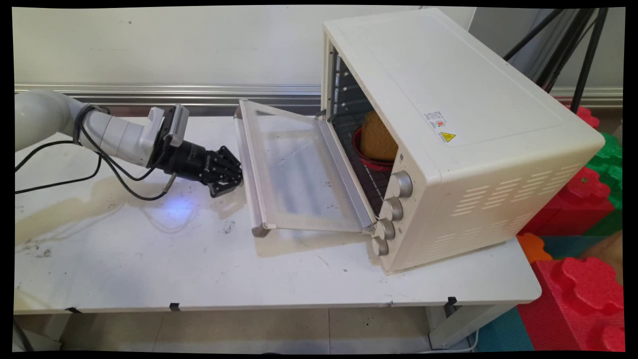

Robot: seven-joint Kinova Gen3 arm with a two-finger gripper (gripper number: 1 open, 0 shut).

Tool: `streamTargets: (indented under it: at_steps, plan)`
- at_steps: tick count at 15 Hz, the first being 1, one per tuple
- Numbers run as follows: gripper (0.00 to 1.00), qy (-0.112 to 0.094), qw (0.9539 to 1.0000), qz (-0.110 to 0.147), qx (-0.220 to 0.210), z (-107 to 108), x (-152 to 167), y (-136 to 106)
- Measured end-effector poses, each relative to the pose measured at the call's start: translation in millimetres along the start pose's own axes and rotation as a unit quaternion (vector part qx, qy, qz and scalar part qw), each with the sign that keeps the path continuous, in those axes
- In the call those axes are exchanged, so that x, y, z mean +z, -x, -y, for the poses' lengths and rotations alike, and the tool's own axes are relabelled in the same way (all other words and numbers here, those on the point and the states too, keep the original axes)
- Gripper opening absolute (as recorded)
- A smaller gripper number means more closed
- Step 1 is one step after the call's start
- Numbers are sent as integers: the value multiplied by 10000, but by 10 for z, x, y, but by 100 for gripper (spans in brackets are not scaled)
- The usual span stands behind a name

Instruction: Close the oven

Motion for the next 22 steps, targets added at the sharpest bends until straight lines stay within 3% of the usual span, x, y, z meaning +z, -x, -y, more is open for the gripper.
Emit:
streamTargets:
  at_steps: [22]
  plan:
    - [0,-361,9945,-978,32,202,182,-1045]
